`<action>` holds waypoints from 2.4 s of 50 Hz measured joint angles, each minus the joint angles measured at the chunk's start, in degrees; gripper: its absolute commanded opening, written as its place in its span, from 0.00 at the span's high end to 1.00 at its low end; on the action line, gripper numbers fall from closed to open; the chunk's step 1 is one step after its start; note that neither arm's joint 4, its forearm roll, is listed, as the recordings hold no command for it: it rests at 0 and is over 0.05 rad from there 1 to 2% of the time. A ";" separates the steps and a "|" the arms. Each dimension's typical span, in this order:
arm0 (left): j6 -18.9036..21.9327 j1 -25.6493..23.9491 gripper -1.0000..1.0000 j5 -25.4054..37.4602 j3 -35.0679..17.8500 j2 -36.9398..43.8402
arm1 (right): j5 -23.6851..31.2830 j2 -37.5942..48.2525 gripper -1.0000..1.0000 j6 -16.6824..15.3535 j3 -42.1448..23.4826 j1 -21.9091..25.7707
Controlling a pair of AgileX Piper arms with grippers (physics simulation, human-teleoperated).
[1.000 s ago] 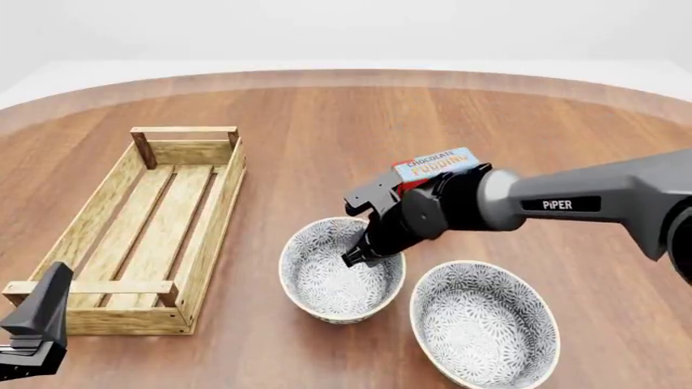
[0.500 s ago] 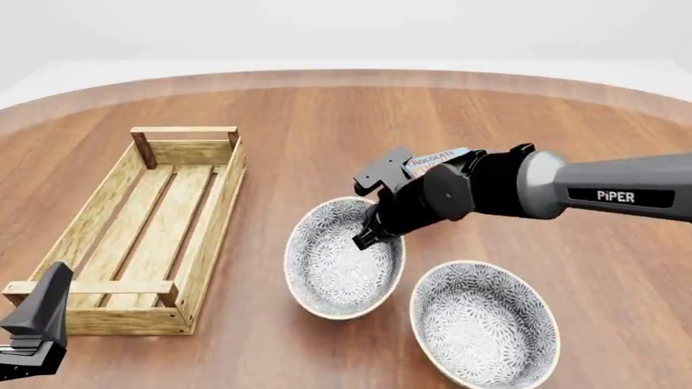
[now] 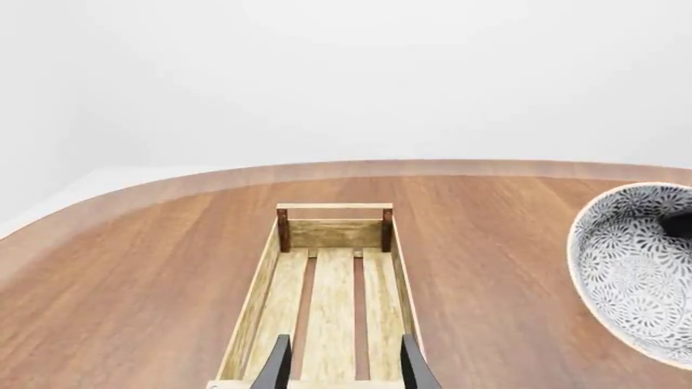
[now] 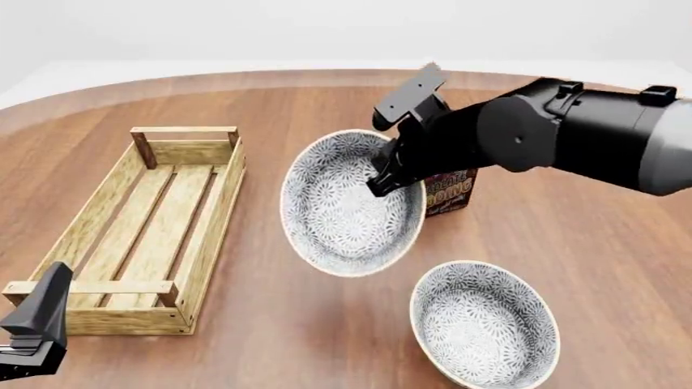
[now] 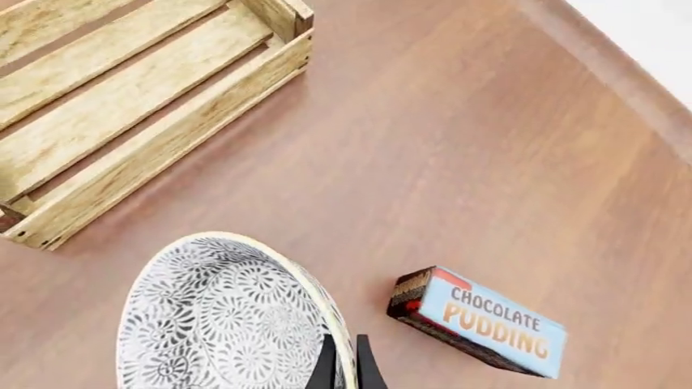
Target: Stack the left bowl on the right bowl and place them in the tray.
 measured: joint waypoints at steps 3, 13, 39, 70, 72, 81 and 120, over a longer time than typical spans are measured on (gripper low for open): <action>0.00 0.01 0.00 0.00 0.00 0.00 | 0.71 -1.77 1.00 0.02 -0.24 -0.37; 0.00 0.03 0.00 0.00 0.00 0.00 | 3.29 -7.72 1.00 0.37 0.92 -1.84; 0.00 0.10 0.00 0.00 0.00 -0.01 | 7.65 -24.19 1.00 4.30 12.10 -4.69; -0.01 0.17 0.00 0.01 0.00 -0.01 | 6.16 -37.66 1.00 11.99 28.17 -8.60; -0.01 0.17 0.00 0.01 0.00 -0.01 | 6.03 -38.28 1.00 12.37 29.01 -8.89; -0.01 0.19 0.00 0.01 0.00 -0.01 | 4.91 -40.26 1.00 14.06 32.62 -9.94; -0.03 0.28 0.00 0.01 0.00 -0.02 | -3.01 -42.49 1.00 20.11 43.19 -15.07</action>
